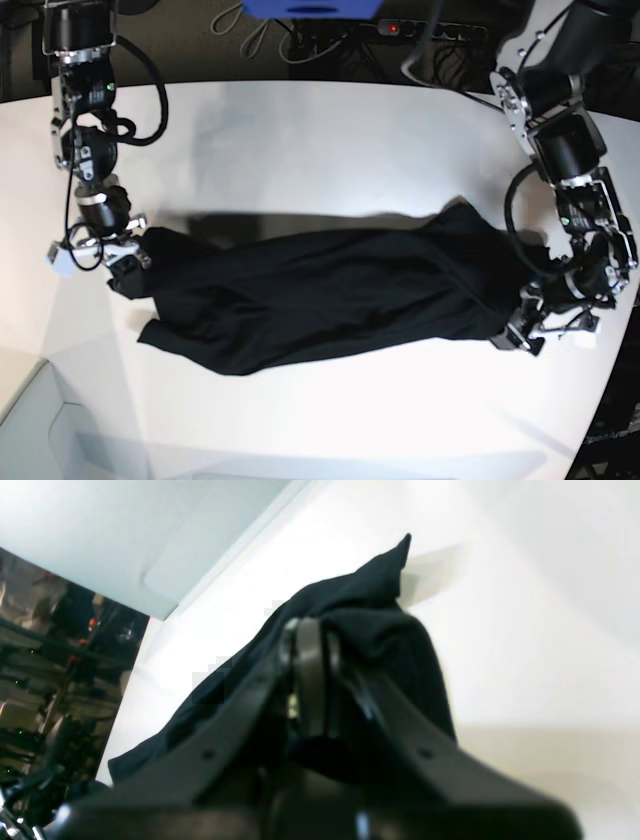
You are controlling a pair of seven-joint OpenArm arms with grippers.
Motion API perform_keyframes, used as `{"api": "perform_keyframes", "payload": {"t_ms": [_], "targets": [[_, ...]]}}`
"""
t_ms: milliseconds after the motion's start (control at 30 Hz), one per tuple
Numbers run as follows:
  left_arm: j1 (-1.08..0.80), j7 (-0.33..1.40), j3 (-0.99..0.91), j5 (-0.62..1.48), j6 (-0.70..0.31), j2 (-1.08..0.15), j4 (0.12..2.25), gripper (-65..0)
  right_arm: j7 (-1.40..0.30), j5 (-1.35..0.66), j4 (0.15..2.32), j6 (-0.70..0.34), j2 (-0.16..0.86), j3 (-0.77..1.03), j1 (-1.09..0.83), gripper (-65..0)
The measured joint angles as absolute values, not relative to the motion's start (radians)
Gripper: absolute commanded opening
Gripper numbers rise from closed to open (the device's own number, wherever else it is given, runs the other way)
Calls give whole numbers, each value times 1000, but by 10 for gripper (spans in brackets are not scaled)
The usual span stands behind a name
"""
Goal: Layout the t-shirt on the table in an organized manner, then fold the t-shirt properly
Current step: 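Regrasp the shirt corners with both grippers and pull them apart, then lift the black t-shirt high with both grippers and swing it down flat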
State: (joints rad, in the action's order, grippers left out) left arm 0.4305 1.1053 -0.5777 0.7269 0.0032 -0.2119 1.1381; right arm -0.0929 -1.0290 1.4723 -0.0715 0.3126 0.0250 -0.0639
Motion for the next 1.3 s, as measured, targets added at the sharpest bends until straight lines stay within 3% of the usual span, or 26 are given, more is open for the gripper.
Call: {"api": "perform_keyframes", "payload": {"t_ms": [267, 500, 867, 967, 1100, 1200, 1300], "targets": [[186, 1122, -580, 731, -4, -205, 1461, -151, -95, -1029, 1472, -73, 307, 24, -62, -650], [74, 926, -501, 723, 2, -216, 1386, -246, -92, -1029, 1472, -73, 308, 24, -63, -650], [117, 870, -464, 731, 4, -203, 1274, -259, -93, -1029, 1435, -73, 307, 24, -77, -650], [128, 863, -464, 731, 2, -205, 1245, -362, -93, -1029, 1435, -73, 308, 24, -84, -650], [122, 874, -464, 734, 1, -204, 1237, -650, -93, -1029, 1435, -73, 310, 24, -81, -650], [113, 907, -470, 738, 0, -204, 1304, -629, -94, -1029, 1435, -73, 310, 24, -80, -650], [69, 991, -472, 775, -4, -204, 1434, -650, -96, -1029, 1435, -73, 316, 25, -78, -650]]}}
